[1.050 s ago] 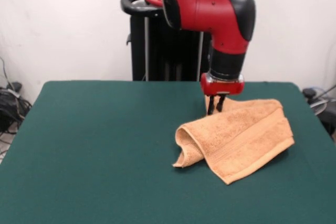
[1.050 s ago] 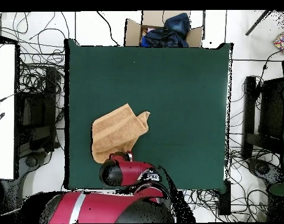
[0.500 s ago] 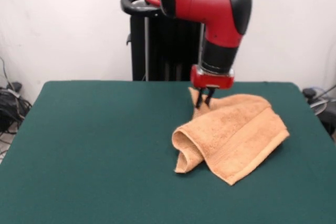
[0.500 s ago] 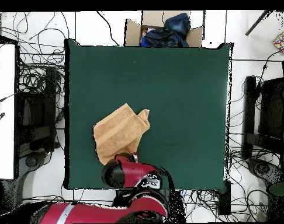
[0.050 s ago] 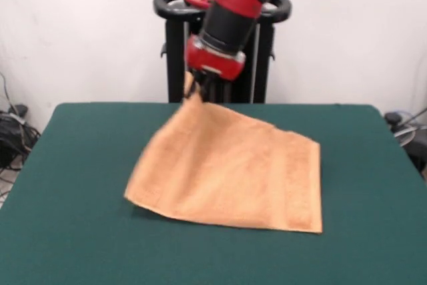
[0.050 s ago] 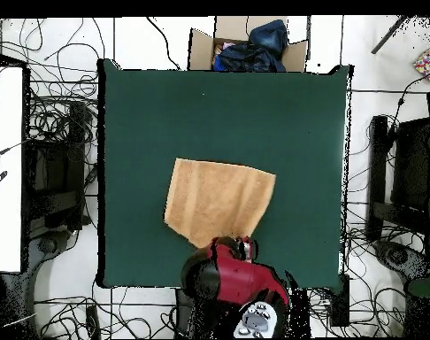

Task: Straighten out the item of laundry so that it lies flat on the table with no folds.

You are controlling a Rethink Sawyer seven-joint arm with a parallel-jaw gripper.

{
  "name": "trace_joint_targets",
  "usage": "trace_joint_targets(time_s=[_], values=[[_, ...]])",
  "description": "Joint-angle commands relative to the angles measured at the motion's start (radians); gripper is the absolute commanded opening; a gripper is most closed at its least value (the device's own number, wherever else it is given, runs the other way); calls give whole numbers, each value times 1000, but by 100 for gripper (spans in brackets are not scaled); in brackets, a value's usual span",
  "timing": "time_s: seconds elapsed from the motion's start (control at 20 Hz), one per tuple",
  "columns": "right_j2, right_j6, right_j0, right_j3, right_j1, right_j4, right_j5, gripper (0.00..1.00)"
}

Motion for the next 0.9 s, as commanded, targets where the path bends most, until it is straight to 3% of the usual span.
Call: trace_joint_targets(time_s=[0.05,0.5,0.9], values=[[-59,117,-19,-101,33,-29,-22,0],[103,111,-189,-181,189,-91,-179,0],[114,120,-209,-191,205,-115,-205,0]])
